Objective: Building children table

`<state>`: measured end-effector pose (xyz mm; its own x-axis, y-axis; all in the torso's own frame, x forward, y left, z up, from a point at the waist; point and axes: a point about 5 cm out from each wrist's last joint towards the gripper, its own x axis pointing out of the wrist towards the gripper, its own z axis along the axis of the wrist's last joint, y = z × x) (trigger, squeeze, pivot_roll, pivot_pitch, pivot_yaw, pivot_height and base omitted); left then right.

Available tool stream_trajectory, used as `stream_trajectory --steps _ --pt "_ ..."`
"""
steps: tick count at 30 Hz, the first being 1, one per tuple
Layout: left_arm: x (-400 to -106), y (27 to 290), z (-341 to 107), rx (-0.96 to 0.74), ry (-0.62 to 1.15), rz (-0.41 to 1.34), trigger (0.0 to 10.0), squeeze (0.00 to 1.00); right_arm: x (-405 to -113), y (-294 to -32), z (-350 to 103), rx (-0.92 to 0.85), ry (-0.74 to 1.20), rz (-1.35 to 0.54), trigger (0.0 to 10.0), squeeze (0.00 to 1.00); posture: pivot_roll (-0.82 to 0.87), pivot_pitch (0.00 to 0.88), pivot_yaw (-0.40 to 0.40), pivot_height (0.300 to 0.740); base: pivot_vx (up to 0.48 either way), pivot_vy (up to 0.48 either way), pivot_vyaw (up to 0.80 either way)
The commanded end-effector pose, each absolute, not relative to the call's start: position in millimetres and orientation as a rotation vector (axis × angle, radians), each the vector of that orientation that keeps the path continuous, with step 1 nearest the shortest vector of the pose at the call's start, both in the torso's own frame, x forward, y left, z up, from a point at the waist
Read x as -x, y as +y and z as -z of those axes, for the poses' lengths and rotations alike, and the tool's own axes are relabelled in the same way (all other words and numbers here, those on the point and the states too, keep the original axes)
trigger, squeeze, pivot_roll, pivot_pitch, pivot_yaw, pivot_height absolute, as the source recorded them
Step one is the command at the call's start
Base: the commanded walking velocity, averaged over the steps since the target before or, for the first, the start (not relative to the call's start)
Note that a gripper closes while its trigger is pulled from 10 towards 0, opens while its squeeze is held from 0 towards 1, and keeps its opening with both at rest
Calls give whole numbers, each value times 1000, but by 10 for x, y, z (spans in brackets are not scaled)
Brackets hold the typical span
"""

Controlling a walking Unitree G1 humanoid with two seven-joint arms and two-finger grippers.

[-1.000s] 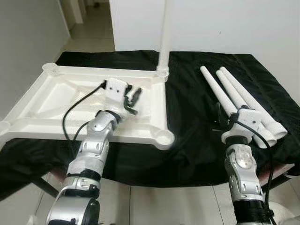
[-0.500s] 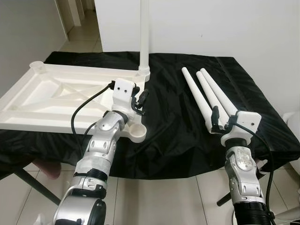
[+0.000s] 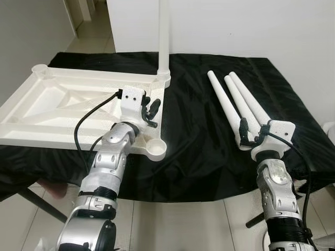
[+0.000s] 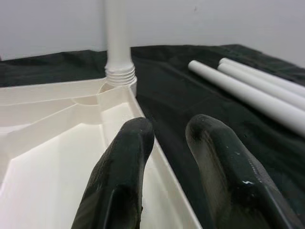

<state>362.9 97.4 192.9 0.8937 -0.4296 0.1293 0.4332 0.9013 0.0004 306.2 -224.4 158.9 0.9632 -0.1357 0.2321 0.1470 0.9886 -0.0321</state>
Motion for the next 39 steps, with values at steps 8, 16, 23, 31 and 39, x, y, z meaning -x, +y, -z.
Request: stream_trajectory --steps 8,16,23,31,39 --pt "-3583 921 -1925 -7 -93 448 10000 0 -3096 -2299 -1575 45 -208 87 10000 0 -54 63 63 740 0 0 0" --pt "-3523 838 -1908 -40 -76 509 10000 0 -3135 -2337 -1393 -18 -93 39 10000 0 -44 79 65 740 0 0 0" --pt "-3480 812 -1866 -41 -62 518 10000 0 -3167 -2291 -1292 -54 -42 20 10000 0 -36 79 63 740 0 0 0" --pt "-3453 816 -1856 -59 -56 515 10000 0 -3291 -2206 -1216 -88 9 -11 10000 0 -18 65 55 740 0 0 0" --pt "-3454 838 -1877 -67 -74 495 10000 0 -3419 -2176 -1259 -79 7 -35 10000 0 -9 39 40 740 0 0 0"
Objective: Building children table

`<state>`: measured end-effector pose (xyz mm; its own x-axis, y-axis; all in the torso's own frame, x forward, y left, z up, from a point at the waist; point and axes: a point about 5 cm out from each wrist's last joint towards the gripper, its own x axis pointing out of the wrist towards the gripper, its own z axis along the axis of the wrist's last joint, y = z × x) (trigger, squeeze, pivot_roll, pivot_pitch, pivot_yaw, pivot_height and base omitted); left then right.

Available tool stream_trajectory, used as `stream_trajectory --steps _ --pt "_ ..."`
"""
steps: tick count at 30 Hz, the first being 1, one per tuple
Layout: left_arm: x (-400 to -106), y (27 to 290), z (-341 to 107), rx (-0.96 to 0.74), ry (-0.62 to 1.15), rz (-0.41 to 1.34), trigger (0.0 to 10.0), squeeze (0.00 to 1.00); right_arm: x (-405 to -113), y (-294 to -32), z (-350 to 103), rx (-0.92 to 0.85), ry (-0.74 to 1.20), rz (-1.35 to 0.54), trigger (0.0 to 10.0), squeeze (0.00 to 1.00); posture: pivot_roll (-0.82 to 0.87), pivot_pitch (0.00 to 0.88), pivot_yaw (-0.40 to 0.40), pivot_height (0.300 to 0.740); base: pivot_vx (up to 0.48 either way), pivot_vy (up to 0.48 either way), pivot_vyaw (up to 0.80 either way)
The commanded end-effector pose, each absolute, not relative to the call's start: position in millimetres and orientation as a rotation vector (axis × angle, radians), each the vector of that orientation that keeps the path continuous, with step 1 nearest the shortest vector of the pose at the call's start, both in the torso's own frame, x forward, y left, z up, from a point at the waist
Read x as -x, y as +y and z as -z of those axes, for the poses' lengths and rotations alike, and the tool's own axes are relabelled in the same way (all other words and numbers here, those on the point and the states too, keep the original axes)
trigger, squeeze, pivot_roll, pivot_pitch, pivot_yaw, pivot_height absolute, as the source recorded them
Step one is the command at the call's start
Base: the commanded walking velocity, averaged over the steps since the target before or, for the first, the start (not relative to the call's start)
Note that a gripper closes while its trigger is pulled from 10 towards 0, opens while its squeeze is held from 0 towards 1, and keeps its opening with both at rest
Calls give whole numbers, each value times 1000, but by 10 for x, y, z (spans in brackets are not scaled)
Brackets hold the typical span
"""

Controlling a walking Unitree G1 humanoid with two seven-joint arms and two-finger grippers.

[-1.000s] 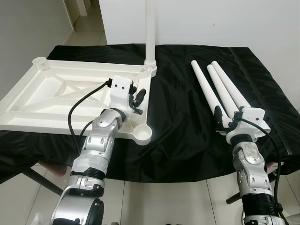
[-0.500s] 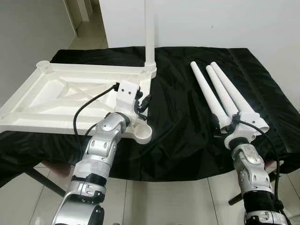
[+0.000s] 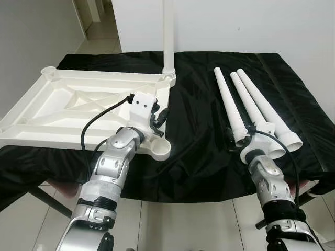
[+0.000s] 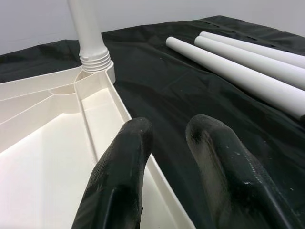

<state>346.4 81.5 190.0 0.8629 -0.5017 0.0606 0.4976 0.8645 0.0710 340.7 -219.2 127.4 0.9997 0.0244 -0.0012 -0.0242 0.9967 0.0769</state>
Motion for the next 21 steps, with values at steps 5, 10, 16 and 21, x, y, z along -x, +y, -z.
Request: stream_trajectory --steps 5,10,16,21 --pt "-3454 817 -1880 -67 -82 491 10000 0 -3489 -2162 -1271 -93 10 -19 10000 0 -9 26 34 740 0 0 0" --pt "-3459 812 -1900 -69 -92 489 10000 0 -3527 -2153 -1233 -119 51 -15 3922 0 -8 22 31 740 0 0 0" --pt "-3473 818 -1928 -75 -108 479 10000 0 -3502 -2108 -1065 -124 144 -17 10000 0 -7 19 21 740 0 0 0" --pt "-3481 831 -1932 -68 -109 469 10000 0 -3466 -2070 -978 -140 170 -26 1412 0 -11 24 20 740 0 0 0"
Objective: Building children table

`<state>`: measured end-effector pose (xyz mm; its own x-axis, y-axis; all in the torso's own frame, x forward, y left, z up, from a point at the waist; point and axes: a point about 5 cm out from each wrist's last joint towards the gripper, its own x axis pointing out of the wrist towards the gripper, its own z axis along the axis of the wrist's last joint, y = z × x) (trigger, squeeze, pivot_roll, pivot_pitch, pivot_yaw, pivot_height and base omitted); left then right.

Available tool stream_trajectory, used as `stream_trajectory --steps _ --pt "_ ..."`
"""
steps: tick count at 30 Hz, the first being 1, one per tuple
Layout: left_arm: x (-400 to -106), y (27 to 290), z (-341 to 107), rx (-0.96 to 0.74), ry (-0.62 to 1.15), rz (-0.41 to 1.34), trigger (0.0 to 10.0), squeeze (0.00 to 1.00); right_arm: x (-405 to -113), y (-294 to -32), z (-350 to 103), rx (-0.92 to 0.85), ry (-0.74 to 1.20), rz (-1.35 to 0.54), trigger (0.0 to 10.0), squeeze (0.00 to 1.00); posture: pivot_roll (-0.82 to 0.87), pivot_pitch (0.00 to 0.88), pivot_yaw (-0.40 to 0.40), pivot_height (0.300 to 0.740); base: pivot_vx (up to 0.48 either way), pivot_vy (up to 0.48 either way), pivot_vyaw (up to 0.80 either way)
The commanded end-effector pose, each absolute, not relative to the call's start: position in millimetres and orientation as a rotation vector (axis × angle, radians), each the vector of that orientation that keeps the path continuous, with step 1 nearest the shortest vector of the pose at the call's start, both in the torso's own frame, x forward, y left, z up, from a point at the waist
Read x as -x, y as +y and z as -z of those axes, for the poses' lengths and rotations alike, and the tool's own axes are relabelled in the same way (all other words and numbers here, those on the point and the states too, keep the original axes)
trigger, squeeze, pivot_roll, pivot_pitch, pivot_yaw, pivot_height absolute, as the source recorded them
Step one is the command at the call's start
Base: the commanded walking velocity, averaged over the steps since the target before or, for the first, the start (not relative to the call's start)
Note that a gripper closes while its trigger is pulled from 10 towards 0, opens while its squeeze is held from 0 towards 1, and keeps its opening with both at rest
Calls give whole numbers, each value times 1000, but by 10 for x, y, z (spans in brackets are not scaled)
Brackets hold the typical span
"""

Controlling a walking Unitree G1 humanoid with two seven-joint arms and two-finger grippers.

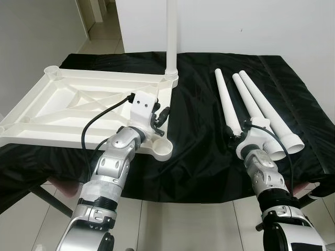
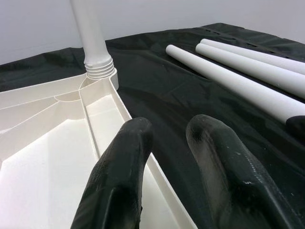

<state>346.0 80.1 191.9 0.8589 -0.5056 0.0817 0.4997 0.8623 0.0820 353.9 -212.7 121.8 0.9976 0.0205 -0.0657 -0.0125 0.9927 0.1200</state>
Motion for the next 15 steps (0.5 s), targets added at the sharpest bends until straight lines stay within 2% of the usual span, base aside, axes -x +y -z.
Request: stream_trajectory --steps 1,6,7,11,15 --pt "-3482 829 -1935 -71 -112 469 10000 0 -3454 -2053 -957 -152 176 -31 0 0 -15 28 19 740 0 0 0" --pt "-3486 813 -1941 -53 -109 486 10000 0 -3451 -2051 -958 -138 173 -8 0 0 -17 32 17 740 0 0 0" --pt "-3483 806 -1952 -35 -110 506 10000 0 -3450 -2038 -1006 -134 131 -23 10000 0 -18 33 16 740 0 0 0" --pt "-3452 801 -1984 45 -112 584 10000 0 -3434 -2065 -1206 -98 -27 12 10000 0 -20 36 11 740 0 0 0" --pt "-3435 798 -1992 78 -110 621 10000 0 -3422 -2086 -1265 -84 -70 41 10000 0 -21 37 10 740 0 0 0"
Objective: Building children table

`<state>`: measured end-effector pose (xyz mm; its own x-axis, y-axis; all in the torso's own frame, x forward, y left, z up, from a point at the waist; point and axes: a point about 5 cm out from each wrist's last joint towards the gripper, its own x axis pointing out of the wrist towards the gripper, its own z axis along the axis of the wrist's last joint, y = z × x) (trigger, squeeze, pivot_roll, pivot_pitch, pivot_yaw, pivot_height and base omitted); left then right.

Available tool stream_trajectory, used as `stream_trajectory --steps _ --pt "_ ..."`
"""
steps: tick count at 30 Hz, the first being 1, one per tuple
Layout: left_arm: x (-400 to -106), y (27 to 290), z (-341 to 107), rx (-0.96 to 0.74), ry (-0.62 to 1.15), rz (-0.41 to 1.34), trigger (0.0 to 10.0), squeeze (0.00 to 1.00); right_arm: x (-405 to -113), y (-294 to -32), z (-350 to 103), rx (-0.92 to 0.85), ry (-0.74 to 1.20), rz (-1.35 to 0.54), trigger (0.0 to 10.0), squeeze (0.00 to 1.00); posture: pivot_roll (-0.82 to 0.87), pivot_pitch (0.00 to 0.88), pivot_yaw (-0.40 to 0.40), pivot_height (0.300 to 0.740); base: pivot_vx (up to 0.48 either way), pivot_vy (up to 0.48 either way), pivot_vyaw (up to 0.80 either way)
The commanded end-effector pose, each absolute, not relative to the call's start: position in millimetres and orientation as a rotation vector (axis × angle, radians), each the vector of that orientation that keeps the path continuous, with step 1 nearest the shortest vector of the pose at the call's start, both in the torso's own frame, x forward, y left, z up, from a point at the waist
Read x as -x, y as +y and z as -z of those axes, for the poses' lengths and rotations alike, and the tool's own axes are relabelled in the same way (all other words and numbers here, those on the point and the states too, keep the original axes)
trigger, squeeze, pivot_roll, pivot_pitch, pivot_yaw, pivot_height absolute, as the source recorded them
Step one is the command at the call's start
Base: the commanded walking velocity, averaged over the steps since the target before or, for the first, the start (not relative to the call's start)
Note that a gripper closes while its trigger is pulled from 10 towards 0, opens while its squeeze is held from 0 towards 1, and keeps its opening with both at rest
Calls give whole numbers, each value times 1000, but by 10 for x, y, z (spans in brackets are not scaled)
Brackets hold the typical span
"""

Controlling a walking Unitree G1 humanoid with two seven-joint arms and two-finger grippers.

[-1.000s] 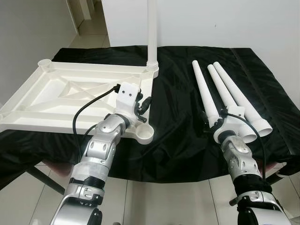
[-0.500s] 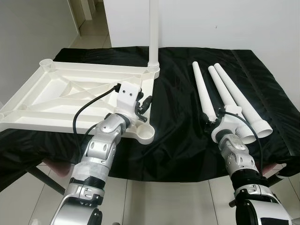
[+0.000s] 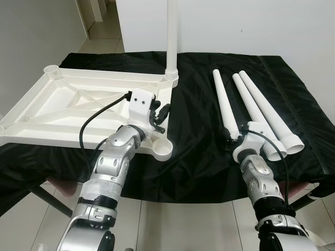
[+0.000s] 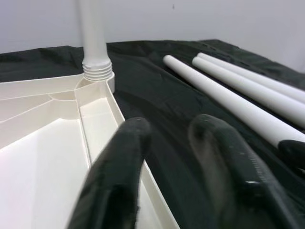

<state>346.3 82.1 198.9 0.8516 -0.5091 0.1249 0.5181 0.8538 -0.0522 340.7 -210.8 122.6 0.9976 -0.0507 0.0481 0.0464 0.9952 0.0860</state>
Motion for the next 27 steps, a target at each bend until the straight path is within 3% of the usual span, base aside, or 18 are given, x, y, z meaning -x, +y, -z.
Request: stream_trajectory --steps 1,5,12,13,14,27 --pt "-3432 812 -1998 119 -103 641 10000 1000 -3394 -2102 -1347 -72 -135 73 10000 0 -20 39 10 740 0 0 0" --pt "-3418 830 -2064 170 -89 746 10000 1000 -3236 -2080 -1605 -62 -358 94 10000 0 -27 41 22 740 0 0 0" --pt "-3365 800 -2142 196 -58 901 10000 1000 -3138 -1962 -1811 -75 -494 22 10000 0 -31 37 31 740 0 0 0" --pt "-3329 762 -2231 285 -17 1008 10000 553 -3112 -1860 -1958 -39 -559 -21 10000 0 -30 36 31 740 0 0 0" --pt "-3312 743 -2328 357 -4 1074 10000 0 -3109 -1797 -2063 12 -600 -47 10000 0 -30 35 32 740 0 0 0" --pt "-3312 780 -2760 642 78 1351 10000 0 -3038 -1479 -2387 220 -739 -247 10000 0 -33 28 37 740 0 0 0"
